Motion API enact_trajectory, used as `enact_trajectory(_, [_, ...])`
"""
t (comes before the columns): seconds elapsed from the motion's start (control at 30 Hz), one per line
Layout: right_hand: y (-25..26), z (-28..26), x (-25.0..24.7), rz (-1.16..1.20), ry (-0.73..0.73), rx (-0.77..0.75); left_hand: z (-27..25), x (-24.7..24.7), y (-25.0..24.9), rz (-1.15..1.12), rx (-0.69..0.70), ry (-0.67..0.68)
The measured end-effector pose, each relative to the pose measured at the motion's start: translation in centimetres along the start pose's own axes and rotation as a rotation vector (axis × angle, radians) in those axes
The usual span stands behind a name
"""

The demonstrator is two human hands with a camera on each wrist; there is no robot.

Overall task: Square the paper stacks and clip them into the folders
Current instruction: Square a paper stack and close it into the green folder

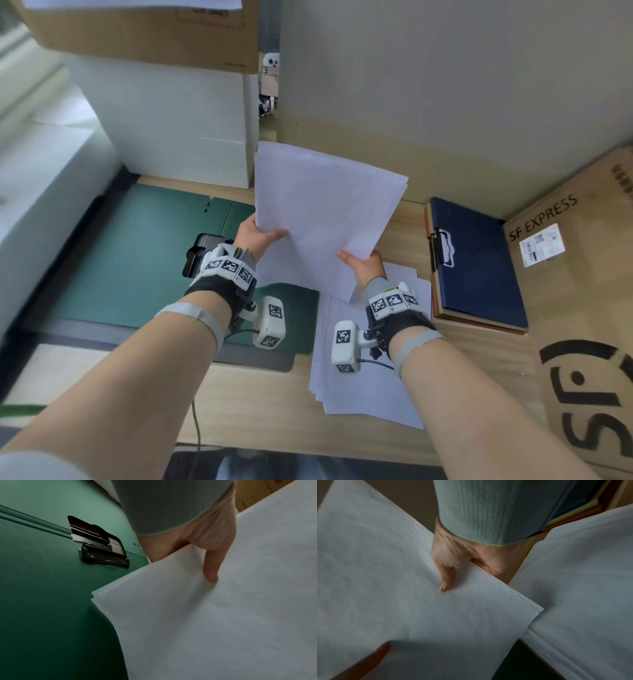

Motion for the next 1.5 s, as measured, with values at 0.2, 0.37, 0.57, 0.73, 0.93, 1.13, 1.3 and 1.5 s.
enact_trajectory(0.2, [0.8, -0.5, 2.6, -0.064, 0.038, -0.014, 0.4, -2.6, -0.4, 0.093, -0.015, 0.01])
enact_trajectory(0.37, [0.4, -0.9, 4.0, -0.238, 0.007, -0.038, 1.2, -4.7, 1.5, 0.345, -0.041, 0.014])
enact_trajectory(0.57, [-2.3, -0.4, 5.1, -0.463, 0.071, 0.152, 3.4, -8.0, 5.1, 0.617, -0.248, 0.026])
enact_trajectory(0.73, [-3.9, -0.3, 5.4, -0.492, 0.096, 0.231, 4.7, -8.7, 5.9, 0.955, -0.311, -0.015])
enact_trajectory(0.93, [-4.9, 0.0, 5.9, -0.438, 0.128, 0.259, 6.7, -8.6, 6.5, 1.022, -0.28, 0.047])
enact_trajectory(1.13, [-5.1, -0.1, 7.0, -0.405, 0.156, 0.288, 6.1, -7.9, 4.9, 1.133, -0.283, 0.103])
enact_trajectory(1.3, [-5.2, 0.2, 7.8, -0.41, 0.182, 0.294, 6.4, -7.9, 4.8, 1.194, -0.287, 0.15])
enact_trajectory(1.5, [-5.2, 0.4, 8.3, -0.436, 0.199, 0.305, 6.6, -8.2, 4.7, 1.211, -0.309, 0.214])
Point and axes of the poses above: each hand's wrist, its own z-axis towards the middle knuckle, its own x-axis out of the palm, y = z × x, the point moved 3 cm from there along z, towards the middle knuckle, and after that the axes turned 9 degrees about -z, right-handed, at the moved point
